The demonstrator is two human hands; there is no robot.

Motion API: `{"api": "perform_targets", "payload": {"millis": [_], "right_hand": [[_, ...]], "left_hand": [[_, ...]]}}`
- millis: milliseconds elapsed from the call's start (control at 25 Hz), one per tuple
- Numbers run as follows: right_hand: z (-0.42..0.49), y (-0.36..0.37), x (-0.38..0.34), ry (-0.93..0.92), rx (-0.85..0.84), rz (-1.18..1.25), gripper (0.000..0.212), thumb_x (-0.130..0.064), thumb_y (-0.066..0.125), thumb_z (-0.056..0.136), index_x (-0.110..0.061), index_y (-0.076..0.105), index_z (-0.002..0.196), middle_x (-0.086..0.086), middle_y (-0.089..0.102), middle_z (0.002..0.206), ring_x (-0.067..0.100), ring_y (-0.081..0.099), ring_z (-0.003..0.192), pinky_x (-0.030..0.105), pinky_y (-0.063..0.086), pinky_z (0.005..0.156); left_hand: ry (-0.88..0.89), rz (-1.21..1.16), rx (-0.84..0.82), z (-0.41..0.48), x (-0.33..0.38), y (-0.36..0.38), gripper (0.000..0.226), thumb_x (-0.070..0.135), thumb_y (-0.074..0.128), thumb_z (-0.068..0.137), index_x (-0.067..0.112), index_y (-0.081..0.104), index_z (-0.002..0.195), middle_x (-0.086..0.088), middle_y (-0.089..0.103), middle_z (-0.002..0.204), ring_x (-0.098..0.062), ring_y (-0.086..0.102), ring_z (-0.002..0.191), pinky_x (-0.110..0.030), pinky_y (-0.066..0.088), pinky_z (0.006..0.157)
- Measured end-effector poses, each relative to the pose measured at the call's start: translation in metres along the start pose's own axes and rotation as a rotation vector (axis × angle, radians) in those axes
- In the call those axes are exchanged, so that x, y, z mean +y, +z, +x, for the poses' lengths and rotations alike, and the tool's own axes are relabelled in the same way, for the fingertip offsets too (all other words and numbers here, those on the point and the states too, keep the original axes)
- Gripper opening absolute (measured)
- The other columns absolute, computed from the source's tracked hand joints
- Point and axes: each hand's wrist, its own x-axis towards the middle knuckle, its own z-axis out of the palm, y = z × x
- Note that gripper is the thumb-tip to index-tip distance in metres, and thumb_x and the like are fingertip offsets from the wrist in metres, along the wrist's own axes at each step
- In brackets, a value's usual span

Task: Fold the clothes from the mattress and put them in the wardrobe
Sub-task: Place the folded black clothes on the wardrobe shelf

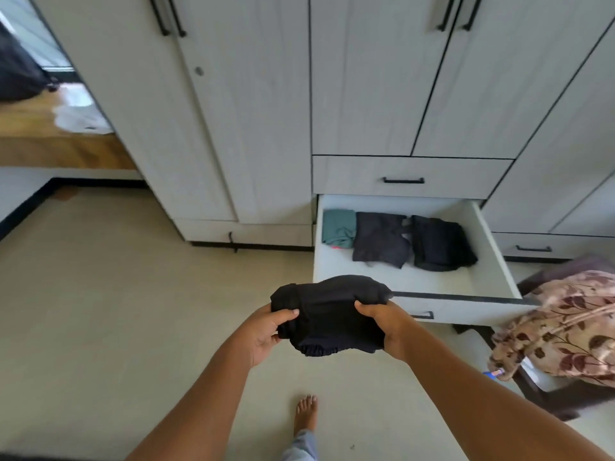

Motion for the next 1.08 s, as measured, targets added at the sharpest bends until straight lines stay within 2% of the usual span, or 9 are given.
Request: {"api": "perform_targets", "payload": {"millis": [80,200,320,440,520,680,760,880,1080], "right_hand": [[0.033,-0.016,-0.029,-0.004,0.063,0.019,0.056,-0.030,0.082,0.086,-0.016,0.052,0.132,0.007,0.060,0.119,0.032,0.058,0.112,0.050,0.055,0.096],[0.085,-0.038,-0.064,0.006,0.178,-0.062,0.061,-0.034,0.077,0.090,-0.012,0.047,0.138,0.007,0.051,0.119,0.028,0.052,0.107,0.043,0.049,0.090],[0.131,-0.059,-0.092,0.082,0.296,-0.278,0.078,-0.050,0.075,0.086,-0.005,0.045,0.142,0.016,0.054,0.130,0.035,0.053,0.121,0.047,0.049,0.104],[0.176,-0.079,-0.116,0.080,0.343,-0.354,0.069,-0.048,0.077,0.086,-0.002,0.052,0.132,0.015,0.060,0.123,0.036,0.059,0.118,0.048,0.052,0.101],[0.210,-0.095,-0.128,0.059,0.355,-0.303,0.059,-0.041,0.077,0.088,-0.003,0.055,0.128,0.012,0.062,0.116,0.036,0.062,0.113,0.043,0.055,0.095],[0.285,-0.127,-0.139,0.131,0.206,0.017,0.047,-0.018,0.079,0.088,-0.002,0.059,0.126,0.015,0.069,0.112,0.028,0.070,0.100,0.038,0.059,0.093],[0.331,-0.135,-0.136,0.168,0.169,0.181,0.050,-0.021,0.082,0.085,-0.003,0.061,0.126,0.012,0.070,0.114,0.023,0.070,0.103,0.035,0.057,0.097],[0.401,-0.135,-0.117,0.247,0.201,0.345,0.052,-0.041,0.088,0.076,-0.013,0.064,0.114,0.002,0.071,0.110,0.020,0.071,0.102,0.032,0.057,0.097],[0.509,-0.128,-0.044,0.365,0.249,0.310,0.030,-0.011,0.082,0.082,-0.014,0.062,0.104,0.010,0.067,0.115,0.025,0.067,0.103,0.040,0.057,0.099]], "left_hand": [[0.001,0.057,-0.064,0.051,0.025,0.022,0.025,0.008,0.073,0.092,0.016,0.071,0.115,-0.004,0.078,0.111,-0.022,0.067,0.111,-0.038,0.051,0.101],[-0.001,0.234,-0.074,0.117,0.057,0.054,0.023,0.014,0.075,0.092,0.021,0.070,0.113,0.001,0.076,0.112,-0.014,0.065,0.107,-0.036,0.040,0.102],[-0.049,0.321,-0.059,0.172,0.087,0.090,0.025,0.013,0.073,0.094,0.017,0.066,0.118,0.000,0.070,0.104,-0.009,0.059,0.079,-0.031,0.045,0.081],[-0.177,0.211,-0.036,0.225,0.104,0.124,0.030,0.003,0.068,0.096,0.009,0.063,0.124,-0.005,0.067,0.099,-0.013,0.060,0.070,-0.021,0.053,0.057],[-0.209,0.101,-0.057,0.258,0.113,0.147,0.033,0.000,0.067,0.096,0.005,0.061,0.127,-0.010,0.071,0.112,-0.020,0.071,0.090,-0.024,0.061,0.072],[-0.211,-0.143,0.112,0.319,0.112,0.187,0.042,0.031,0.078,0.089,0.009,0.063,0.123,-0.008,0.072,0.118,-0.022,0.069,0.111,-0.033,0.054,0.101],[-0.182,-0.205,0.239,0.356,0.100,0.201,0.043,0.029,0.083,0.085,0.011,0.064,0.119,-0.006,0.072,0.116,-0.019,0.069,0.109,-0.032,0.054,0.101],[-0.176,-0.201,0.347,0.413,0.068,0.210,0.038,0.007,0.080,0.085,0.009,0.064,0.120,-0.009,0.071,0.117,-0.019,0.070,0.103,-0.030,0.056,0.091],[-0.296,-0.152,0.462,0.514,-0.018,0.183,0.040,-0.010,0.063,0.089,0.004,0.051,0.125,-0.014,0.062,0.115,-0.025,0.065,0.096,-0.033,0.057,0.077]]}}
